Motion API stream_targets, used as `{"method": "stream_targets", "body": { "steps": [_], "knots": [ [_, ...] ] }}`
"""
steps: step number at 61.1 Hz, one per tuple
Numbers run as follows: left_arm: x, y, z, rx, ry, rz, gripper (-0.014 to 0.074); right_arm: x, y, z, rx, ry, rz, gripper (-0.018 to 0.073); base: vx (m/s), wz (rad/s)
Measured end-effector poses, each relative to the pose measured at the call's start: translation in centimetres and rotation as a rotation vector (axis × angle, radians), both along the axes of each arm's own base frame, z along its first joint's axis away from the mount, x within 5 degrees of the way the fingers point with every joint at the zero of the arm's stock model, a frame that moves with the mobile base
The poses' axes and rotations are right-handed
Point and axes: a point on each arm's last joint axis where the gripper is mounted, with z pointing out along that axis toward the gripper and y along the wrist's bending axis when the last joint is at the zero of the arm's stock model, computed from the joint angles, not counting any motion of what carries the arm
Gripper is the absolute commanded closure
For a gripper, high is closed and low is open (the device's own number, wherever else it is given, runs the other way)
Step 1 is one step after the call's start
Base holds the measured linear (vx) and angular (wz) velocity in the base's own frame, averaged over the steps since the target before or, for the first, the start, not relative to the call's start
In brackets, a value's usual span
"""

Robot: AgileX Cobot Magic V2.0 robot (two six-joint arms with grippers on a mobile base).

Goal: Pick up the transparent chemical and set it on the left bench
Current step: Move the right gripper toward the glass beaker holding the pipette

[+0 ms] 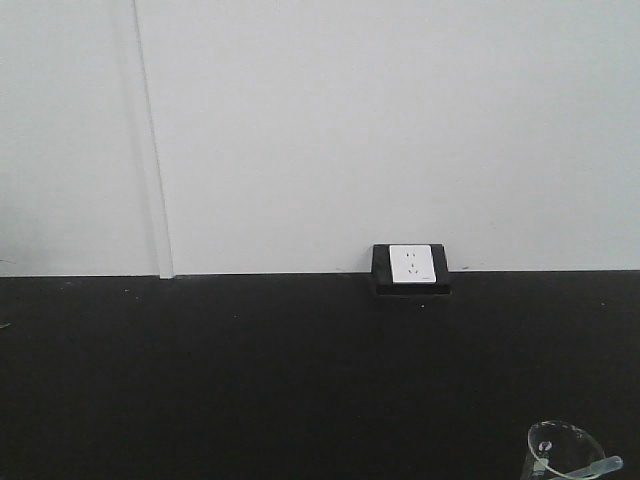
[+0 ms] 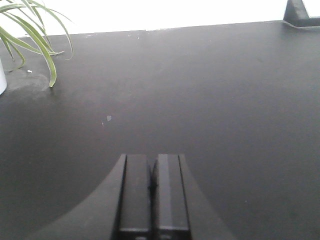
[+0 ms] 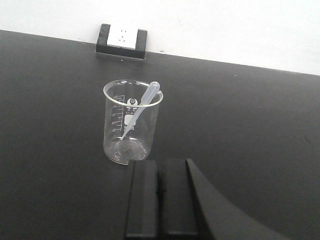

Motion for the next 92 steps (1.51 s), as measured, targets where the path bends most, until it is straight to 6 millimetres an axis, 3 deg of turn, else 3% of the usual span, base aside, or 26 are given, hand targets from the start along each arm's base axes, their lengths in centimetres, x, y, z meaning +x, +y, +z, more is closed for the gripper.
{"method": "stream_targets", "body": {
  "steps": [44, 53, 79, 92],
  "knots": [
    [0.0, 0.0, 0.0, 0.0, 0.0, 0.0, 0.06, 0.0, 0.0, 0.0, 0.0, 0.0, 0.0, 0.0567, 0.0, 0.0],
    [0.0, 0.0, 0.0, 0.0, 0.0, 0.0, 0.06, 0.0, -0.1, 0.1, -0.076, -0.011, 0.003, 0.0567, 0.0, 0.0],
    [0.0, 0.0, 0.0, 0.0, 0.0, 0.0, 0.06, -0.1, 0.5, 3.7, -0.032, -0.415, 0.051, 0.0565, 0.0, 0.0],
    [0.0, 0.0, 0.0, 0.0, 0.0, 0.0, 0.06, 0.1, 0.3, 4.6, 0.036, -0.319, 0.029, 0.0562, 0.0, 0.0]
  ]
}}
